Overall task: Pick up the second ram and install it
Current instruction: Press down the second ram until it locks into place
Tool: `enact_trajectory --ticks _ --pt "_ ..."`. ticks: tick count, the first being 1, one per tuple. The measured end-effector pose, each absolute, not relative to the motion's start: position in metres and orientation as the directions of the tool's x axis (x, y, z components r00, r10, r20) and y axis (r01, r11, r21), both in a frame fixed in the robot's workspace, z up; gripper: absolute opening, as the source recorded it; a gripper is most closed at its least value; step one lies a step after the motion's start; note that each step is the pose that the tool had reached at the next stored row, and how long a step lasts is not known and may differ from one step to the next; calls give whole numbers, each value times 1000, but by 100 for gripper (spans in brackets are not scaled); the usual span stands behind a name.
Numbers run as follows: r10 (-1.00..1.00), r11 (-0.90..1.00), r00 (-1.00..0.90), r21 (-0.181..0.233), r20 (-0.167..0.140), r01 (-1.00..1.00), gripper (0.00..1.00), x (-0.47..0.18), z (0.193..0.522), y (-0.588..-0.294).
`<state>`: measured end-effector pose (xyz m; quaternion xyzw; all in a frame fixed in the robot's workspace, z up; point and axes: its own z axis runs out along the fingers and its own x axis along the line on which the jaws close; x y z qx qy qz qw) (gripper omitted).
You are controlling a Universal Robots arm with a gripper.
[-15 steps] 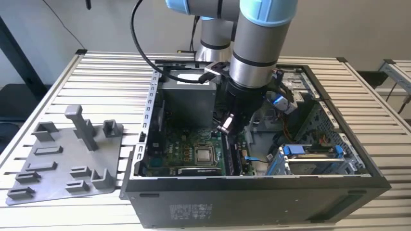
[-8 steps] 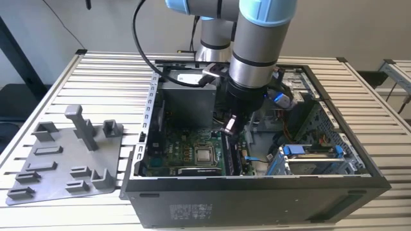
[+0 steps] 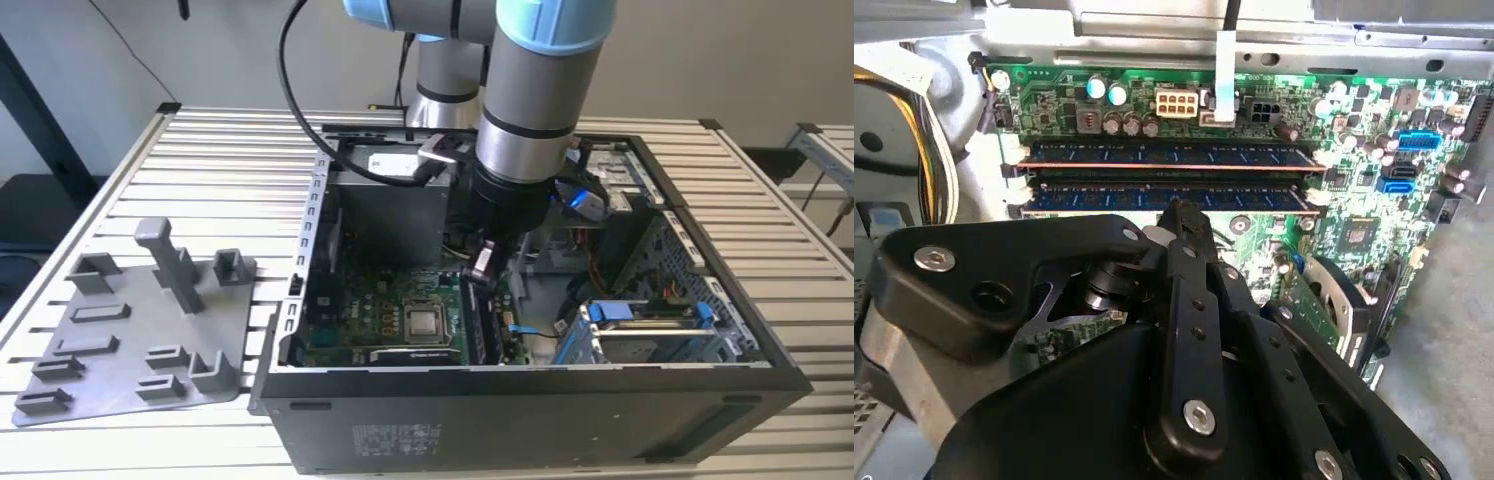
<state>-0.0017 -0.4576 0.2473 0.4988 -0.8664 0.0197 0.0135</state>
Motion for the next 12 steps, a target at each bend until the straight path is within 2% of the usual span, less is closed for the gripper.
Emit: enact_trajectory --ticks 12 --pt "-875 481 -482 -20 42 -876 11 -2 247 -458"
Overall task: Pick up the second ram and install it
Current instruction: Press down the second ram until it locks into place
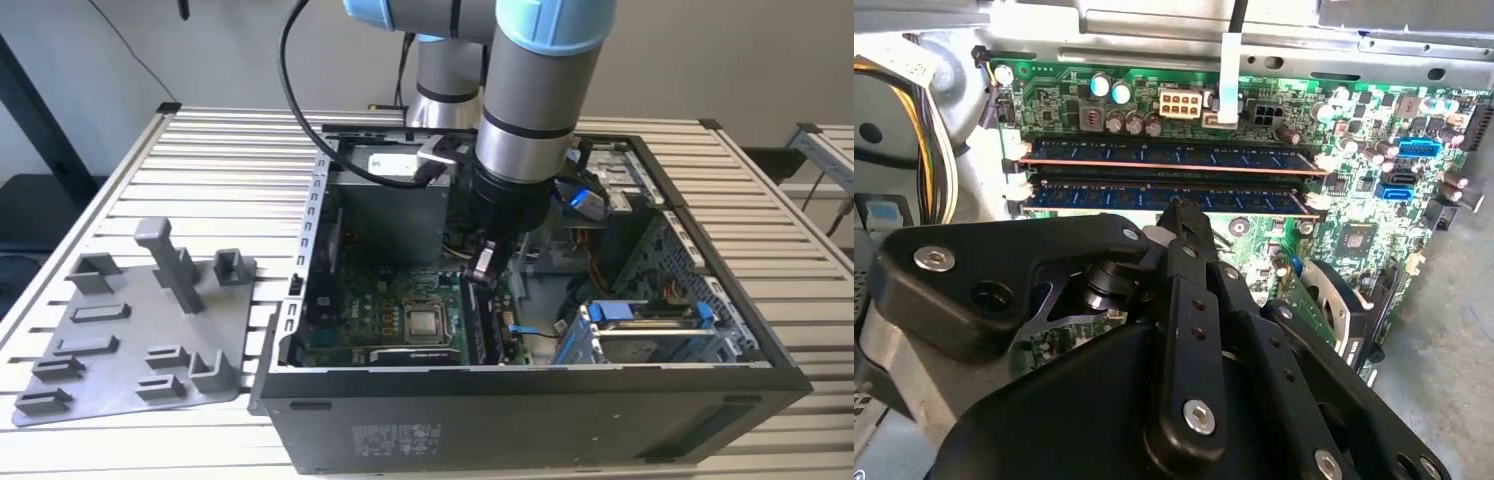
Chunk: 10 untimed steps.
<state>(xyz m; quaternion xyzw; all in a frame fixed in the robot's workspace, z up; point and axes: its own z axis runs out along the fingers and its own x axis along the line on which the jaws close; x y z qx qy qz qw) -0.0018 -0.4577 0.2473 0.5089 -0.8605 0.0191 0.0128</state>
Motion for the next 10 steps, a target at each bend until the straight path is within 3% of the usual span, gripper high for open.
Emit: enact_trajectory --ticks 10 --pt "-880 473 -473 -20 41 -881 11 -2 247 -458"
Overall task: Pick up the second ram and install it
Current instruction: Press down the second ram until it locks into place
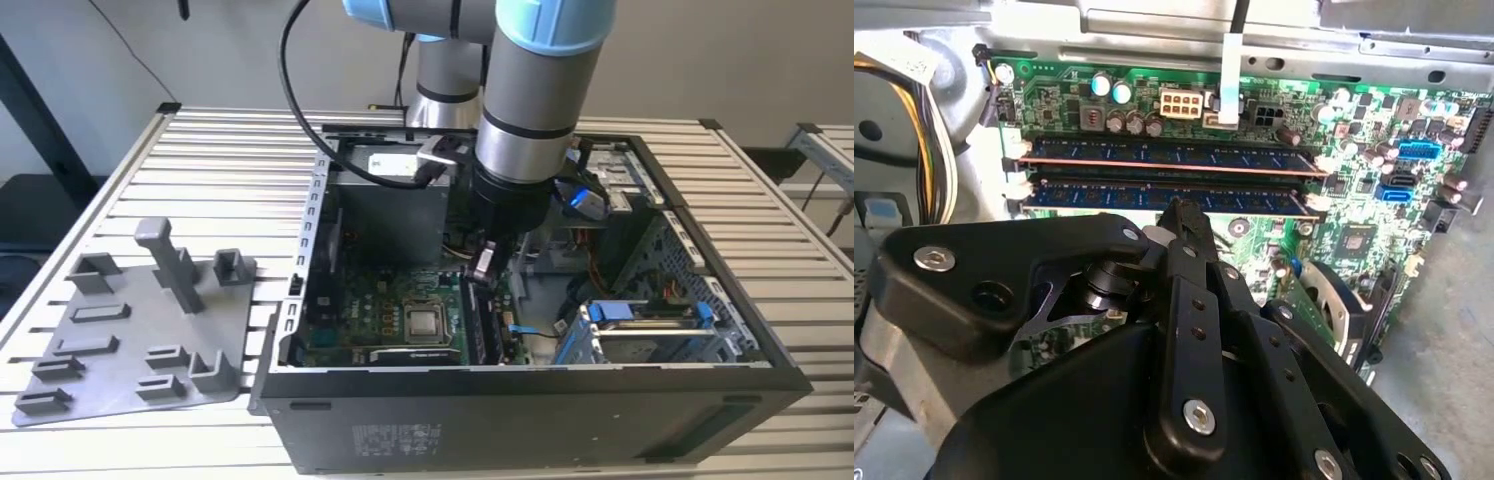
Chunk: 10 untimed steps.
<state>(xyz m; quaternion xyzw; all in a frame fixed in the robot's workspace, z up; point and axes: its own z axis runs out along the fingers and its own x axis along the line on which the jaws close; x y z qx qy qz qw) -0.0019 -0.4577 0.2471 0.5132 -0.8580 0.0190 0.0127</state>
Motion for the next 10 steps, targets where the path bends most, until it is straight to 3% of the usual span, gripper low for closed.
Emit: enact_trajectory --ticks 10 --pt "-929 367 -368 -19 40 -930 11 -2 246 -458"
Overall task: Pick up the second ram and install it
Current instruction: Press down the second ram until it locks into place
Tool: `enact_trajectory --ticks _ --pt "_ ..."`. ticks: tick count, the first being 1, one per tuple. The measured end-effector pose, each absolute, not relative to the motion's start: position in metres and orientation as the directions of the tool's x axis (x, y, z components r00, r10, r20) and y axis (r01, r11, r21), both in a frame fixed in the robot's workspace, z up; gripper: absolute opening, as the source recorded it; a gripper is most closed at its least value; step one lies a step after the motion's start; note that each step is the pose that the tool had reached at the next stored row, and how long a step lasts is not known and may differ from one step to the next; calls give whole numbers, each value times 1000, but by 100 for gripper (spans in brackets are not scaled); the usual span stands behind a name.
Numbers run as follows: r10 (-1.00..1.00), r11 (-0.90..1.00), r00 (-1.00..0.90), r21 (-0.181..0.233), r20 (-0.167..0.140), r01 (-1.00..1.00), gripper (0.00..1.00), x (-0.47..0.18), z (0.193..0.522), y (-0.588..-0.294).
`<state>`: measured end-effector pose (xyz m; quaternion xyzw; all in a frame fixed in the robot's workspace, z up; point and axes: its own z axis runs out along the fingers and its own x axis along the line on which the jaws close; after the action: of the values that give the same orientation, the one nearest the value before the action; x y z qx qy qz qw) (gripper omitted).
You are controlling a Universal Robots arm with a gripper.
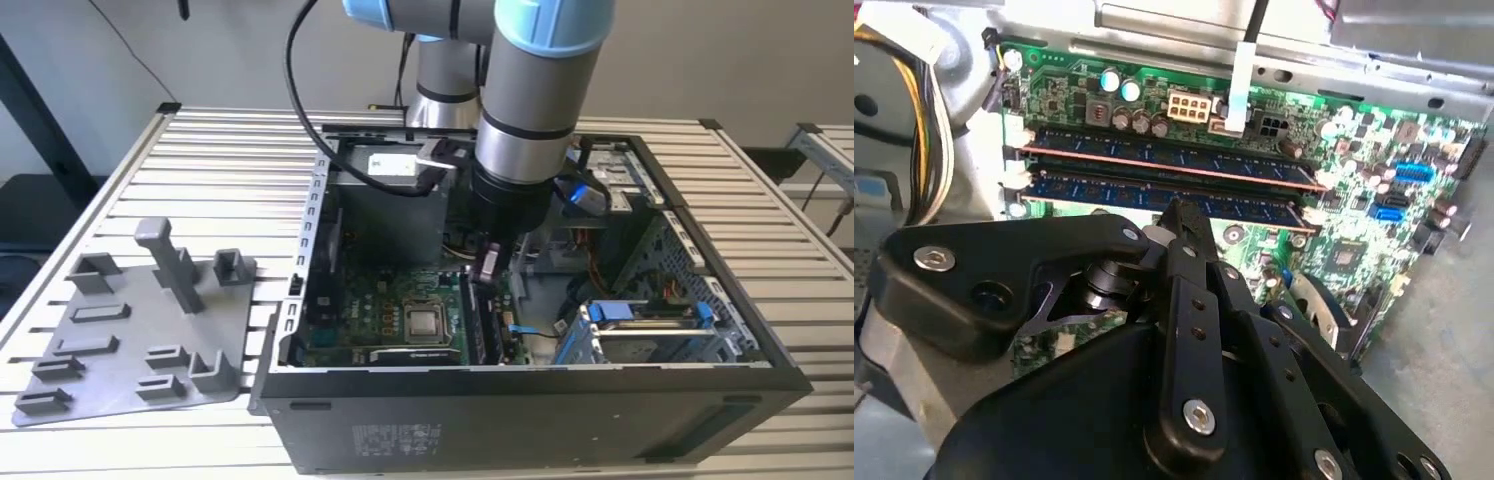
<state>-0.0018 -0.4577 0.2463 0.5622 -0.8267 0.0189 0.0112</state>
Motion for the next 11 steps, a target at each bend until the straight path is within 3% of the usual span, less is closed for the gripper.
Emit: enact_trajectory --ticks 11 --pt "-980 194 -195 -19 40 -981 11 -2 244 -458"
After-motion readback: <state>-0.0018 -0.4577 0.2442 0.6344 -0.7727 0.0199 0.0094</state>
